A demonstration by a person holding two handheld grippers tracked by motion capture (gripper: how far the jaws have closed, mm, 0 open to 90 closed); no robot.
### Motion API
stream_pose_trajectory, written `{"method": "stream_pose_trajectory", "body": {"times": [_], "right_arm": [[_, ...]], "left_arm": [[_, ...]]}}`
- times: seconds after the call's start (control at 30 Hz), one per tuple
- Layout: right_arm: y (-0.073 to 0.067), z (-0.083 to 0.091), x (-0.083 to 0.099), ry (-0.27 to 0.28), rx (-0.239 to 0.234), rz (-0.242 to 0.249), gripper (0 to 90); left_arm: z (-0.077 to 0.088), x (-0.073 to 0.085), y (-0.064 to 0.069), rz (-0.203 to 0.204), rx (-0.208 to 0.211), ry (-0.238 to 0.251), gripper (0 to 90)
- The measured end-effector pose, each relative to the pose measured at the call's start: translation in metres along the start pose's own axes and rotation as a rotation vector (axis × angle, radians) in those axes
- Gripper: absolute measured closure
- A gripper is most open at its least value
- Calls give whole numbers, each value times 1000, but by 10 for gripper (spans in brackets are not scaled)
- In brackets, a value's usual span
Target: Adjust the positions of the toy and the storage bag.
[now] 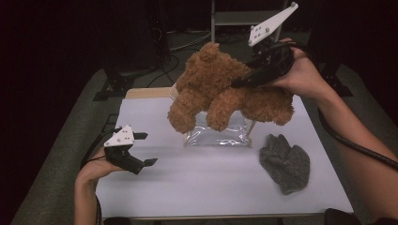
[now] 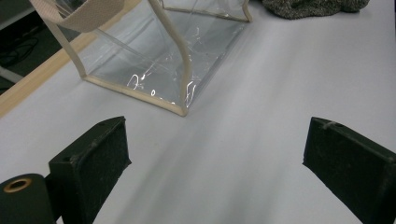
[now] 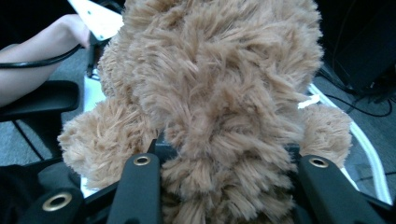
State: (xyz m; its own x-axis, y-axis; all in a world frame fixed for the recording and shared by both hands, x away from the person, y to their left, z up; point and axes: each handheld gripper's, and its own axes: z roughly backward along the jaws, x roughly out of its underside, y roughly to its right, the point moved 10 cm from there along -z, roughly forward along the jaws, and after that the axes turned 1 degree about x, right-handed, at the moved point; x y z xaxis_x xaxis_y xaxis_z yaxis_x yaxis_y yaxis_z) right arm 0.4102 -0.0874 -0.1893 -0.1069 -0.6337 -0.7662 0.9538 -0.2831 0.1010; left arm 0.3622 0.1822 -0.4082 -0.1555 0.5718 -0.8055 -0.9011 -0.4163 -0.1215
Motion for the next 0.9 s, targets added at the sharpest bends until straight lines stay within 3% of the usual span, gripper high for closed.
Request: {"method": "stream_pose_trajectory", "body": {"times": [0.23, 0.43, 0.7, 0.9], "right_arm": [[30, -9, -5, -25, 22, -33, 575], [48, -20, -4, -40, 28, -58, 575], [83, -34, 2, -69, 58, -109, 575], [98, -41, 10, -96, 66, -137, 575]], "left_arm": [[3, 0, 1, 1, 11, 20, 61], [4, 0, 1, 0, 10, 17, 61], [5, 2, 1, 0, 8, 13, 61], [5, 2, 1, 0, 7, 12, 61]]}}
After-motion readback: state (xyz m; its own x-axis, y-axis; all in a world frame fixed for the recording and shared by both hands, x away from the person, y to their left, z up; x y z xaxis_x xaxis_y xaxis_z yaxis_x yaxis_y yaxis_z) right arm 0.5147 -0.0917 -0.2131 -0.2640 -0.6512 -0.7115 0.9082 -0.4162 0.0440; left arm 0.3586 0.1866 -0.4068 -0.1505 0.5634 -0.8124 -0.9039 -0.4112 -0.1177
